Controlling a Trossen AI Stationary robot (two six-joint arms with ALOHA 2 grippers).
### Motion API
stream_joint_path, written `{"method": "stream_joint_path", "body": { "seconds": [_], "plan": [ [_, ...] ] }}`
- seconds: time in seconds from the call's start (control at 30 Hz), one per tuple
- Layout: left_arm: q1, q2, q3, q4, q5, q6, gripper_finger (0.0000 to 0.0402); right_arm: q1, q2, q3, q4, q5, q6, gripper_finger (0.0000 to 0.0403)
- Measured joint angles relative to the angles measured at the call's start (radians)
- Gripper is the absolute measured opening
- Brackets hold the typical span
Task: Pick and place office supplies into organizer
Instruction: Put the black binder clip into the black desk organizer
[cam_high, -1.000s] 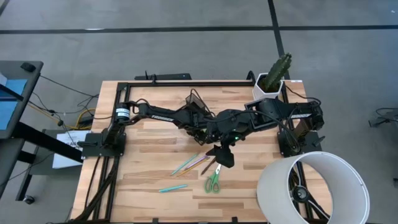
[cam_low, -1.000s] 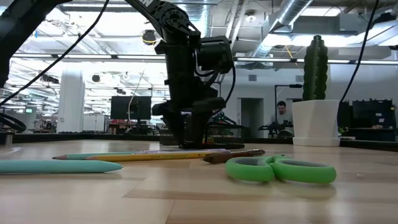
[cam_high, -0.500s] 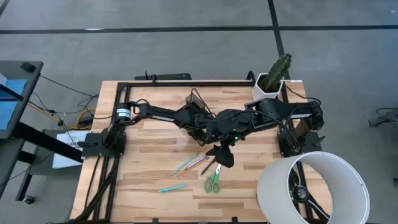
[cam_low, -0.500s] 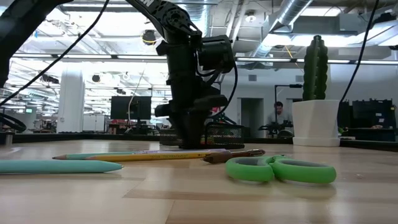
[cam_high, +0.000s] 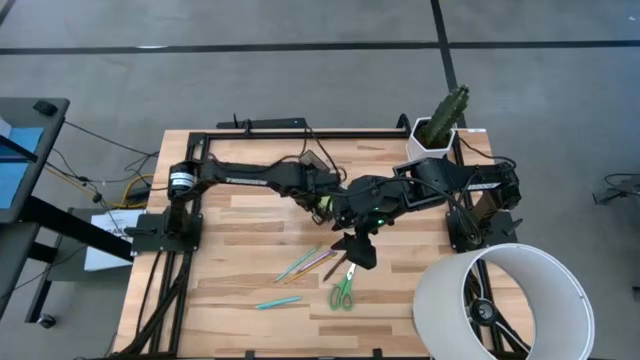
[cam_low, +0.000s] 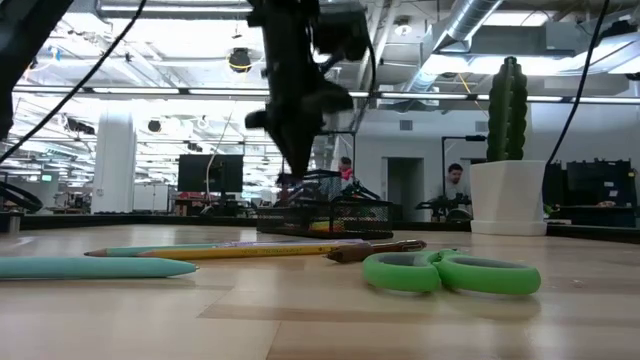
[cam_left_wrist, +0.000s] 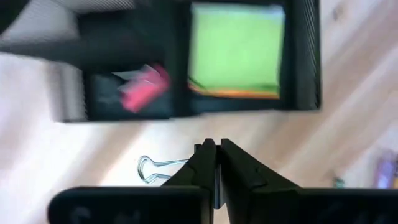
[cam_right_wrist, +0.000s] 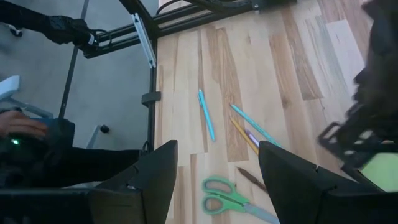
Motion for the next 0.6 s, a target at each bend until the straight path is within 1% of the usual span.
{"method": "stream_joint_path", "body": {
  "seconds": [0.1,0.17,0.27,0.37,0.47,0.6],
  "plan": [
    [0.035,-0.011,0.020,-0.006,-0.064,0.051,0.0004,0.000,0.000,0.000,0.002,0.000,0.000,0.0219],
    [0.070,-0.011,0.028,0.000,-0.082,0.102,0.0003,0.000,0.000,0.000,0.005,0.001,0.000,0.0219],
    [0.125,0.001,0.030,0.013,-0.059,0.145,0.0001,0.001,0.000,0.000,0.011,0.002,0.000,0.0219],
    [0.162,0.002,0.005,0.025,-0.031,0.185,0.0001,0.008,0.000,0.000,0.012,0.004,0.009,0.0219],
    [0.176,0.003,-0.007,0.040,-0.003,0.240,0.0001,0.008,0.000,0.000,0.012,0.004,0.016,0.0219],
    [0.173,0.001,-0.007,0.063,0.006,0.283,0.0001,0.007,0.000,0.000,0.013,0.005,0.016,0.0219]
  ]
}}
